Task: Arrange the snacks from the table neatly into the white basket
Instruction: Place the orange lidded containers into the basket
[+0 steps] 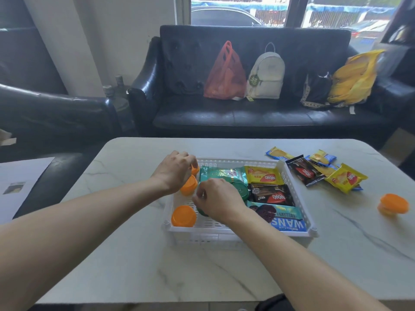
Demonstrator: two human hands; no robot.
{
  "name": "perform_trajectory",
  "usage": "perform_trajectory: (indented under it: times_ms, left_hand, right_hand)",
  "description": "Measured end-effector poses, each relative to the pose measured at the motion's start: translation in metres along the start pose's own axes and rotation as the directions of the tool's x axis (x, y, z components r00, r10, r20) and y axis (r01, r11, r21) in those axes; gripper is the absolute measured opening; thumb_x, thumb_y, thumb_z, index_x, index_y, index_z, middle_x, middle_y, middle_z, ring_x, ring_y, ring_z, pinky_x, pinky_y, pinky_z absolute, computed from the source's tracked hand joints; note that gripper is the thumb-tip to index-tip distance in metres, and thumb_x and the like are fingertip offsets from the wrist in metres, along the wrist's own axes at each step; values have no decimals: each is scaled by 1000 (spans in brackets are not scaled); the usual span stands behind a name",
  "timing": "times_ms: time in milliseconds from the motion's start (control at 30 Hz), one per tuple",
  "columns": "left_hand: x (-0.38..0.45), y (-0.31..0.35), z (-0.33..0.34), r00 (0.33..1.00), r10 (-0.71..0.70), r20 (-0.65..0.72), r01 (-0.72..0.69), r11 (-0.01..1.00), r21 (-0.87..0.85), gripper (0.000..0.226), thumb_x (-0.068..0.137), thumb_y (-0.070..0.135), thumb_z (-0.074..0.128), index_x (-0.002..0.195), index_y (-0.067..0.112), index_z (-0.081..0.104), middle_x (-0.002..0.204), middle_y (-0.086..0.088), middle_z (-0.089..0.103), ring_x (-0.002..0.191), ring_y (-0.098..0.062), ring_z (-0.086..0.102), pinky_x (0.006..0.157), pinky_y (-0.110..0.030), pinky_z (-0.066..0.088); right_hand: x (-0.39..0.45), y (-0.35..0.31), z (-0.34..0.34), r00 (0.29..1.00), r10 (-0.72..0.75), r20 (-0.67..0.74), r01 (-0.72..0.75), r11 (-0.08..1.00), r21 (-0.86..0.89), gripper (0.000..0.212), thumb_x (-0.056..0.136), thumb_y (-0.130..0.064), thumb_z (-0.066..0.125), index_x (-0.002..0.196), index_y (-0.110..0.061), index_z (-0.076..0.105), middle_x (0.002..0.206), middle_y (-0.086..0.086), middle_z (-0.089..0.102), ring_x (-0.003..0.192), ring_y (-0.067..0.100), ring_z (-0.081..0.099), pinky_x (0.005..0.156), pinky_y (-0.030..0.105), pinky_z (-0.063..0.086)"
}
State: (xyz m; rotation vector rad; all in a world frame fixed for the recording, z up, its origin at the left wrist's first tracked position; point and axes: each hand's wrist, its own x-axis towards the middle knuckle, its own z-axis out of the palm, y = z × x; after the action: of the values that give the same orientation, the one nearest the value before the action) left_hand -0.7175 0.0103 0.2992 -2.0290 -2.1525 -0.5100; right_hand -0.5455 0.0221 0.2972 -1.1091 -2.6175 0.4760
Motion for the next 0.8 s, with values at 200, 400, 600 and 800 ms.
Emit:
perform_trajectory:
  times_ms: [200,400,600,800]
  left_hand:
    - [-4,-2,-12,1000,-7,18,6,999,42,19,99,17,56,116,19,65,118,-4,66,106,-24,55,89,-36,52]
    - [-8,-2,-16,999,-21,29,20,998,52,18,98,19,59,114,20,68,120,-2,66,105,-22,55,86,-34,55]
    - [-9,-1,-13,999,-19,42,17,999,45,20,98,16,58,113,20,69,119,-3,66,104,-22,54,84,-32,53]
    - [-13,-2,-10,999,-18,44,16,999,47,19,96,16,62,113,22,69,118,-2,66,102,-20,54,83,-30,53]
  right_hand:
    - [-10,-16,7,996,14,91,-17,1000,24,16,88,-31,63,88,-16,67,90,5,67,90,26,58,69,34,49]
    - [-14,-13,9,991,32,129,-33,999,8,25,88,-39,65,104,-20,67,99,2,68,95,24,58,78,36,53]
    - [-11,-21,14,961,222,163,-242,963,116,12,85,-22,66,91,-14,74,90,7,73,85,28,68,81,39,58]
    - [-8,-28,23,927,333,174,-359,922,144,24,85,-27,64,100,-10,71,98,12,72,93,32,67,85,39,57]
